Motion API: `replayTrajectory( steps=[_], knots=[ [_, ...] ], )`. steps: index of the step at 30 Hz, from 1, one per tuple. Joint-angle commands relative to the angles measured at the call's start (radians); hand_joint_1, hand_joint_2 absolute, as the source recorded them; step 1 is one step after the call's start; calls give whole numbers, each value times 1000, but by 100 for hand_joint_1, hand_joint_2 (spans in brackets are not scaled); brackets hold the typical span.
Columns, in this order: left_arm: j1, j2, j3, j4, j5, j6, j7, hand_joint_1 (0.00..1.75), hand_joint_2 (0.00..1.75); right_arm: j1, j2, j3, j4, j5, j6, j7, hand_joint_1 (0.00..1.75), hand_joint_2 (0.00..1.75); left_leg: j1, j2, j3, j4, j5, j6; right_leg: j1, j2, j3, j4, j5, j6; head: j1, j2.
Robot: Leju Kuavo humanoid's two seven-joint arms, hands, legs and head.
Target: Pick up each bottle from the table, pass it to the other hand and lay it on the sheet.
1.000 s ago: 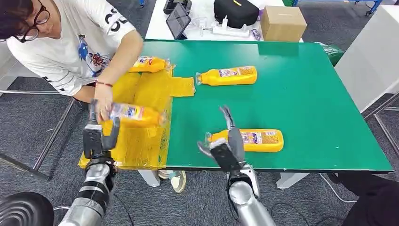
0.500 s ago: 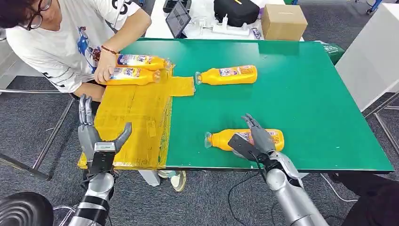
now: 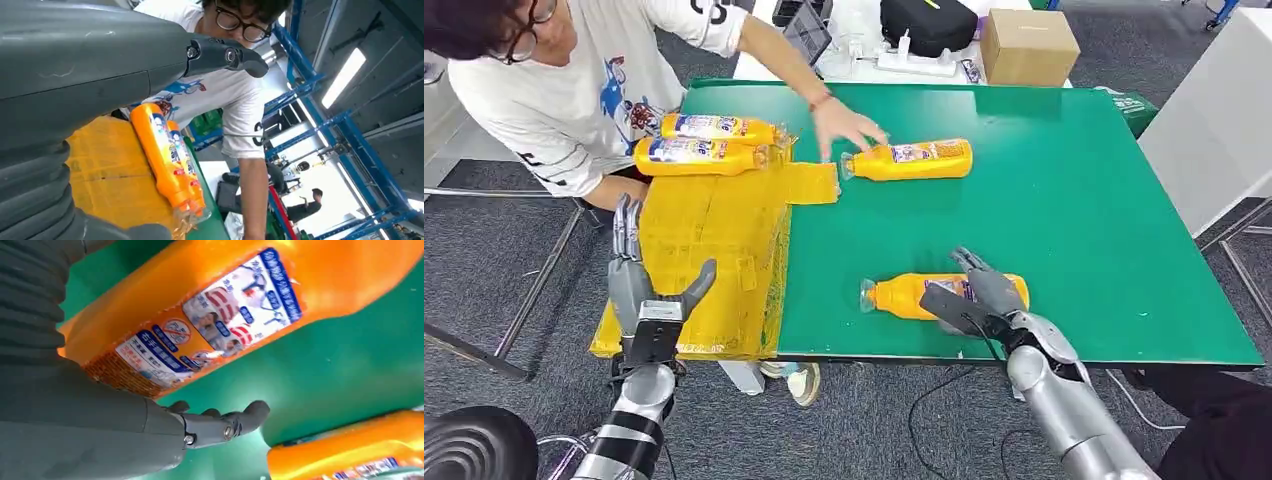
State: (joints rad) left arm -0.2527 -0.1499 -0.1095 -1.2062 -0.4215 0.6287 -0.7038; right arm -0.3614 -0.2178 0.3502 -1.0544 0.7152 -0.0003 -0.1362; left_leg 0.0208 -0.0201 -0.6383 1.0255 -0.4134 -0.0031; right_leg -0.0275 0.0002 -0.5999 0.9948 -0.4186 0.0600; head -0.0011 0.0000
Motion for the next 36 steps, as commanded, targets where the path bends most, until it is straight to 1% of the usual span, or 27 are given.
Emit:
replayTrajectory(
  steps=[1, 5, 6, 9, 14, 18, 19, 20, 21, 22, 23, 25, 27, 29, 30, 31, 32, 33, 34, 35, 36],
  knots=[
    [-63, 9, -35, 109, 18, -9, 6, 0, 175, -105, -69, 108, 182, -30, 86, 25, 0, 175, 1, 1, 4, -1, -1, 1, 1, -1, 4, -2, 0, -3, 0, 0],
    [-71, 9, -40, 124, 25, -17, 6, 0, 175, -148, -106, 158, 204, -26, 154, 61, 0, 175, 0, 1, 4, -1, -1, 2, 1, -1, 4, -1, 0, -3, 0, 0],
    [-71, 9, -40, 124, 25, -17, 6, 0, 175, -148, -106, 158, 204, -26, 154, 61, 0, 175, 1, 1, 5, -1, -1, 2, 2, -1, 6, -2, 0, -3, 0, 0],
    [-71, 9, -40, 124, 25, -17, 6, 0, 175, -148, -106, 158, 204, -26, 154, 61, 0, 175, 0, 0, 3, 0, 0, 1, 1, -2, 4, -1, 0, -2, 0, 0],
    [-71, 9, -40, 124, 25, -17, 6, 0, 175, -148, -103, 160, 204, -26, 154, 61, 0, 175, 0, 0, 4, -1, 0, 1, 1, -1, 5, -2, 0, -3, 0, 0],
    [-79, 4, -40, 141, 39, -37, 6, 0, 175, -182, -121, 221, 245, -32, 205, 84, 0, 175, 0, 0, 3, 0, 0, 1, 1, -1, 3, -1, 0, -2, 0, 0],
    [-83, 2, -41, 150, 42, -43, 6, 0, 175, -188, -125, 232, 253, -33, 215, 86, 5, 175, 1, 1, 5, 0, -1, 1, 1, 0, 5, -1, 0, -3, 0, 0],
    [-87, -2, -41, 158, 45, -44, 6, 0, 175, -198, -123, 251, 273, -36, 220, 88, 42, 175, 0, 1, 4, 0, 0, 1, 1, -1, 4, -1, 0, -2, 0, 0],
    [-90, -5, -41, 162, 47, -48, 6, 0, 175, -201, -121, 256, 281, -37, 223, 87, 131, 175, 1, 3, 8, -2, -1, 3, 2, 0, 8, -3, 0, -4, 0, 0],
    [-93, -7, -44, 166, 48, -47, 6, 0, 175, -204, -121, 268, 294, -36, 221, 87, 148, 175, 1, 0, 5, 0, 0, 1, 2, -1, 5, -2, 0, -2, 0, 0],
    [-95, -8, -47, 172, 50, -45, 6, 0, 175, -206, -121, 277, 301, -44, 226, 78, 169, 175, 1, 1, 6, -1, 0, 2, 2, -1, 6, -3, 0, -3, 0, 0],
    [-97, -8, -49, 176, 50, -45, 6, 0, 175, -204, -122, 285, 300, -43, 225, 78, 175, 175, 1, 0, 5, -1, 0, 1, 1, -1, 6, -2, 0, -2, 0, 0],
    [-99, -10, -56, 186, 55, -49, 6, 0, 175, -187, -124, 293, 283, -60, 214, 68, 175, 175, 1, 0, 6, -1, 0, 1, 2, -2, 7, -3, 0, -3, 0, 0],
    [-95, -13, -63, 185, 59, -51, 6, 0, 175, -150, -123, 271, 238, -98, 172, 51, 175, 175, 1, -1, 8, -2, 0, 2, 2, -3, 9, -4, 0, -4, 0, 0],
    [-93, -14, -65, 184, 61, -53, 6, 0, 175, -127, -119, 247, 207, -119, 144, 39, 175, 175, 1, -1, 7, -1, 0, 1, 2, -2, 8, -3, 0, -2, 1, 0],
    [-89, -16, -66, 178, 65, -56, 6, 0, 175, -102, -116, 226, 171, -138, 122, 28, 175, 175, 2, -1, 9, -2, 0, 1, 3, -3, 10, -4, 0, -4, -1, 0],
    [-85, -18, -64, 176, 69, -69, 6, 0, 175, -72, -109, 193, 125, -162, 92, 18, 175, 175, 2, -1, 10, -3, 0, 2, 3, -3, 11, -5, 0, -4, 1, 0],
    [-80, -24, -56, 173, 76, -88, 6, 0, 175, -45, -99, 163, 85, -175, 72, 11, 175, 175, 2, -1, 8, -2, 0, 1, 2, -3, 9, -3, 0, -3, 0, 0],
    [-72, -33, -43, 169, 87, -123, 6, 0, 175, -3, -66, 103, 21, -195, 5, -34, 175, 175, 2, -1, 8, -1, 0, 1, 2, -2, 8, -3, -1, -3, 0, 0],
    [-64, -40, -37, 160, 107, -183, 16, 0, 175, 29, -37, 61, -30, -189, -31, -57, 175, 175, 2, -1, 9, -2, -1, 1, 2, -3, 10, -4, -1, -3, 0, 0],
    [-56, -47, -32, 152, 131, -251, 40, 0, 175, 64, 13, 0, -95, -176, -113, -119, 175, 175, 2, 0, 10, -3, -1, 1, 3, -2, 10, -4, -1, -4, 0, 0]
  ],
)
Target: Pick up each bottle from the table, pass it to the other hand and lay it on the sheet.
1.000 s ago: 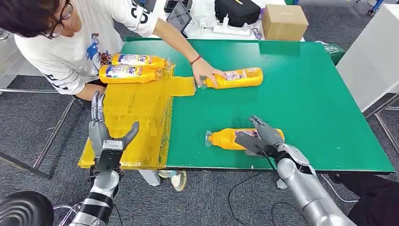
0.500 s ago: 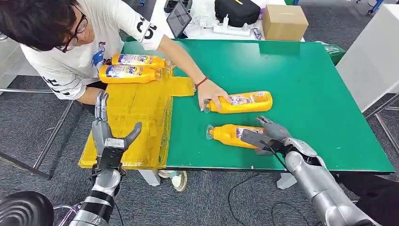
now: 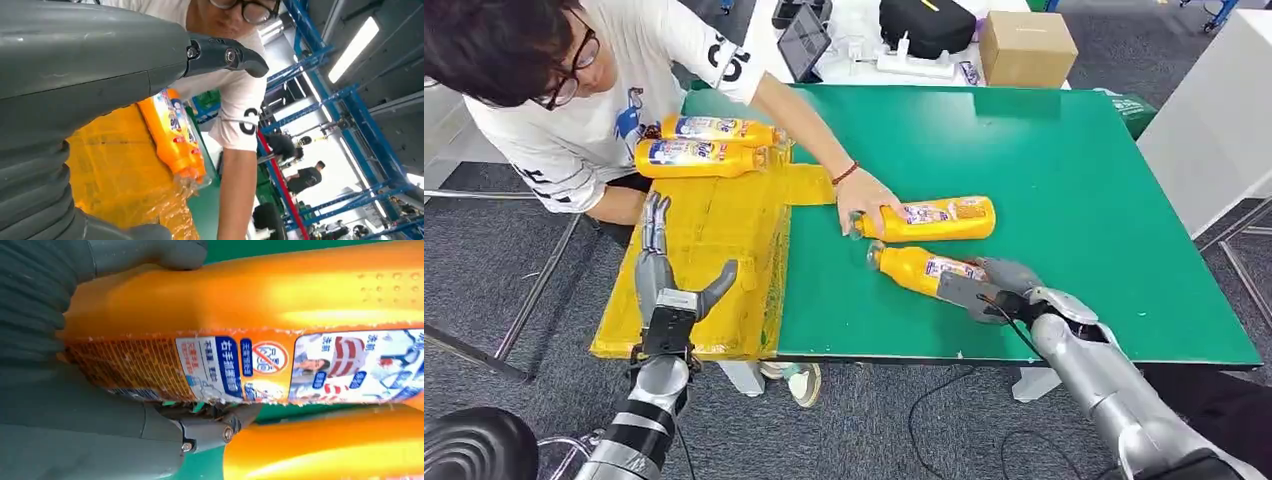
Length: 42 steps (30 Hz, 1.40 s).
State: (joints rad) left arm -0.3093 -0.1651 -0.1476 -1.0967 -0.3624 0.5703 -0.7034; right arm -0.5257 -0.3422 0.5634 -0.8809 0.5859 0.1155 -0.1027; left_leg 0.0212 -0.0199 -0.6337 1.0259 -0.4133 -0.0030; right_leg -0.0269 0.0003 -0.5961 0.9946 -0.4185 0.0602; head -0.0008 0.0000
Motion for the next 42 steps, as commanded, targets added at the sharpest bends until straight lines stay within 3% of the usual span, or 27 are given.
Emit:
replayTrajectory(
  steps=[1, 3, 4, 6, 9, 13, 17, 21, 25, 31, 42],
  knots=[
    [14, -40, 8, 35, 109, -282, 81, 0, 175, 271, 211, -279, -357, -32, -308, -192, 175, 175, 1, 2, 5, -3, -2, 1, 2, 0, 5, -3, -1, -4, 0, 0],
    [21, -45, 7, 34, 110, -288, 79, 0, 175, 284, 231, -273, -417, 0, -303, -147, 175, 175, 1, 5, 3, -2, -2, 0, 2, 4, 2, -1, 0, -3, 0, 0],
    [22, -48, 7, 42, 164, -380, 125, 0, 175, 302, 288, -330, -467, -38, -422, -265, 175, 175, 1, 7, 3, -1, -3, 0, 2, 6, 2, -1, -1, -4, 0, 0],
    [24, -54, -3, 68, 258, -511, 177, 0, 175, 322, 358, -390, -564, -80, -527, -357, 175, 175, 0, 5, -2, -1, -2, 0, 1, 4, -4, 1, 0, -3, -2, 0],
    [20, -57, -10, 91, 301, -554, 200, 0, 175, 333, 371, -399, -608, -82, -552, -365, 175, 175, 0, 1, -4, -1, -1, 1, 1, 0, -4, 1, -2, -3, 0, 0],
    [-7, -62, -31, 129, 456, -666, 254, 0, 175, 373, 429, -468, -685, -107, -725, -483, 175, 175, 1, 2, -2, -1, -2, 1, 2, 0, -1, -1, -2, -3, 0, 0],
    [-14, -61, -39, 131, 510, -717, 279, 0, 175, 386, 438, -482, -702, -103, -767, -506, 175, 175, 0, 1, -1, -1, -2, 1, 0, -1, -1, 0, -3, -5, 0, 0],
    [-8, -42, -78, 120, 638, -859, 311, 0, 175, 394, 430, -469, -665, -95, -769, -535, 175, 175, 0, 0, -4, -1, -1, 1, -1, -1, -4, 0, -1, -2, 0, 0],
    [13, -17, -140, 91, 764, -988, 326, 0, 175, 403, 438, -380, -491, -69, -628, -551, 175, 175, 0, 2, -1, -2, -1, 1, 0, 1, -2, -2, -1, -3, 0, 0],
    [18, -2, -204, 57, 792, -1006, 320, 0, 175, 378, 500, -225, -208, -45, -552, -588, 175, 175, 1, 6, 1, -3, -2, 0, 2, 4, 0, -3, 0, -4, 0, 0],
    [8, -1, -223, 73, 792, -1010, 321, 0, 175, 354, 514, -158, -143, -14, -547, -583, 175, 175, 0, 4, -4, -2, -1, 1, 1, 3, -4, -1, -1, -3, 0, 0]
  ],
)
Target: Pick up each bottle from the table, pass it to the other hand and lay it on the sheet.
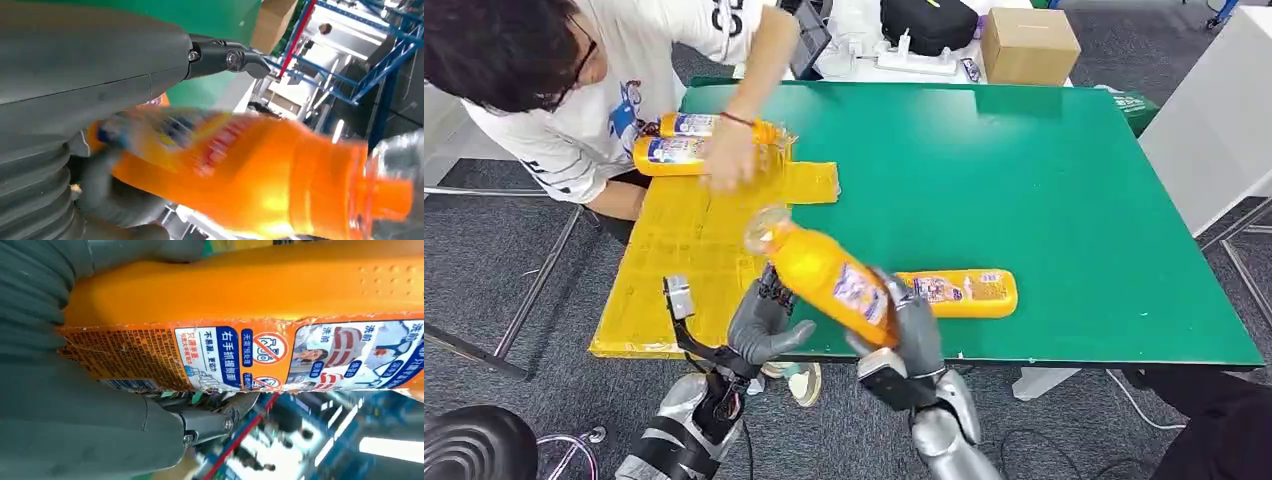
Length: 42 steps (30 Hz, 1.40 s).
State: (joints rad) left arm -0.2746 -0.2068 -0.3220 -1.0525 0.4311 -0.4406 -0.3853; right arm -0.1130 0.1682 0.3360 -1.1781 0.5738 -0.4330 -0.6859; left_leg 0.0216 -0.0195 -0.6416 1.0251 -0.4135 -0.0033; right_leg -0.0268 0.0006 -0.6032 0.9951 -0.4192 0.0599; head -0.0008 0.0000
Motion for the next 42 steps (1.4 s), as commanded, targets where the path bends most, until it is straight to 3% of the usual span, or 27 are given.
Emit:
replayTrajectory(
  steps=[1, 5, 9, 15, 21, 22, 23, 26, 32, 38, 40, 41, 42],
  knots=[
    [-26, 41, -49, 29, -1, 0, 2, 0, 175, -59, 3, 69, 154, -2, 1, 0, 175, 175, 0, 2, 3, -1, -1, 1, 0, 1, 2, -1, 0, -2, 0, 0],
    [-32, 42, -57, 33, -14, 8, 1, 0, 175, -66, 6, 86, 166, 9, 3, 6, 175, 175, 1, 6, 8, -2, -3, 2, 2, 3, 7, -3, -1, -5, 0, 0],
    [-51, 37, -89, 55, -91, 68, -21, 0, 175, -103, 31, 142, 217, 19, -18, 19, 175, 175, 0, 4, 5, -1, -2, 1, 1, 2, 4, -1, 0, -3, 0, 0],
    [-51, 36, -125, 66, -86, 16, -27, 0, 175, -157, 54, 192, 302, -9, 0, 49, 175, 175, 0, 5, 6, -1, -2, 1, 1, 3, 5, -2, 0, -3, 0, 0],
    [-48, 27, -142, 46, -146, 101, -30, 3, 175, -167, 70, 220, 375, -14, -7, 44, 175, 175, 1, 4, 6, -1, -2, 1, 2, 2, 5, -2, -1, -3, 0, 0],
    [-48, 26, -141, 48, -147, 104, -28, 65, 175, -168, 70, 223, 377, -14, -11, 44, 175, 175, 0, 3, 4, -1, -1, 1, 1, 1, 3, -1, -1, -3, 0, 0],
    [-48, 21, -143, 61, -128, 80, -14, 169, 175, -170, 72, 227, 379, -15, -14, 48, 175, 175, 0, 2, 3, 0, -1, 1, 1, 0, 3, -1, 0, -2, 0, 0],
    [-45, 20, -139, 84, -56, 5, -4, 175, 175, -184, 76, 252, 406, 9, -21, 70, 175, 175, 0, 3, 3, 0, -1, 1, 1, 1, 3, -1, 0, -2, 0, 0],
    [-44, 29, -168, 50, -142, 121, -16, 175, 175, -186, 81, 254, 441, -11, -40, 63, 175, 175, 1, 3, 5, 0, -2, 1, 2, 1, 4, -1, -1, -3, 0, 0],
    [-45, 22, -152, 90, -97, 82, 0, 175, 175, -184, 80, 254, 438, -22, -37, 67, 175, 175, 0, 2, 2, 0, -1, 1, 1, 0, 1, -1, 0, -2, 0, 0],
    [-43, 20, -139, 92, -67, 66, 2, 175, 175, -177, 81, 243, 425, -39, -40, 51, 141, 175, 0, 3, 4, -1, -1, 1, 1, 0, 3, -1, -1, -3, 0, 0],
    [-42, 22, -138, 89, -67, 70, 2, 175, 175, -174, 82, 237, 420, -48, -38, 48, 96, 175, 0, 3, 6, -1, -2, 1, 1, 0, 5, -1, -1, -3, 0, 0],
    [-44, 24, -136, 88, -68, 70, 3, 175, 175, -174, 82, 237, 419, -48, -38, 48, 2, 175, 0, 2, 4, 0, -1, 1, 1, 0, 3, -1, -1, -2, 0, 0]
  ],
)
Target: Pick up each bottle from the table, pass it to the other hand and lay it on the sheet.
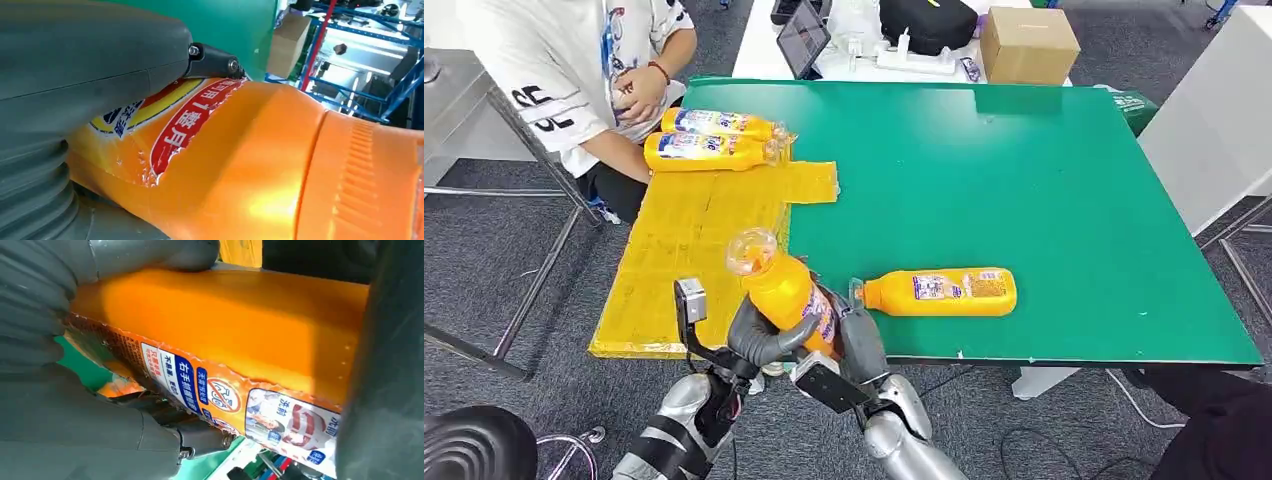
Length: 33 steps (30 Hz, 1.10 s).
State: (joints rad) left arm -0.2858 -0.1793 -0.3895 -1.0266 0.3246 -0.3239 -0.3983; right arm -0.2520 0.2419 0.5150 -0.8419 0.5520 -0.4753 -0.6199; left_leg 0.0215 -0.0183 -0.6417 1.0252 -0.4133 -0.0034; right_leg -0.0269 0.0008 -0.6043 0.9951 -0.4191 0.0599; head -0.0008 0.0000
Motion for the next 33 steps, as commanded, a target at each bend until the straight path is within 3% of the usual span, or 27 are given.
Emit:
replayTrajectory(
  steps=[1, 9, 19, 23, 25, 27, 29, 33],
  knots=[
    [-26, -3, -59, 44, 40, -32, 11, 175, 175, -30, 3, 61, 63, -33, 25, -14, 0, 0, 1, 2, 6, -1, -2, 1, 2, 0, 6, -1, -2, -4, 0, 0],
    [-29, -20, 48, -62, -63, 210, -55, 175, 175, 21, -31, 1, -176, -156, 109, -25, 0, 0, 1, 1, 2, 1, -2, 2, 2, -1, 3, 0, -1, -3, 0, 0],
    [-31, -17, 54, -80, -62, 214, -46, 175, 175, 27, -41, 1, -213, -163, 124, -15, 0, 0, 0, 0, 3, 0, -1, 1, 1, -1, 3, -1, -1, -3, 0, 0],
    [-58, -25, 143, -135, -161, 448, -129, 175, 175, 53, -44, -55, -325, -216, 89, -25, 0, 0, 0, 1, 1, 0, -1, 1, 1, 0, 1, 0, 0, -2, 0, 0],
    [-99, -10, 182, -132, -306, 639, -163, 175, 175, 71, -43, -84, -395, -240, 76, -18, 0, 0, 1, 2, 3, 2, -2, 2, 2, -1, 3, 0, -1, -4, 0, 0],
    [-133, -9, 229, -101, -355, 697, -169, 175, 175, 83, -41, -97, -452, -251, 71, -20, 0, 0, 1, 1, 1, 1, -1, 1, 2, -1, 1, 1, -1, -3, 0, 0],
    [-197, 25, 244, 10, -563, 880, -176, 175, 175, 92, -30, -113, -526, -276, 37, -46, 0, 0, 1, 1, 1, 1, -1, 1, 2, -2, 1, 1, -1, -3, 0, 0],
    [-343, 73, 230, 352, -925, 990, -72, 175, 175, 109, -17, -126, -667, -312, -62, -78, 0, 0, 0, 0, 4, 0, 0, 1, 1, -2, 3, 0, -1, -3, 0, 0]
  ],
)
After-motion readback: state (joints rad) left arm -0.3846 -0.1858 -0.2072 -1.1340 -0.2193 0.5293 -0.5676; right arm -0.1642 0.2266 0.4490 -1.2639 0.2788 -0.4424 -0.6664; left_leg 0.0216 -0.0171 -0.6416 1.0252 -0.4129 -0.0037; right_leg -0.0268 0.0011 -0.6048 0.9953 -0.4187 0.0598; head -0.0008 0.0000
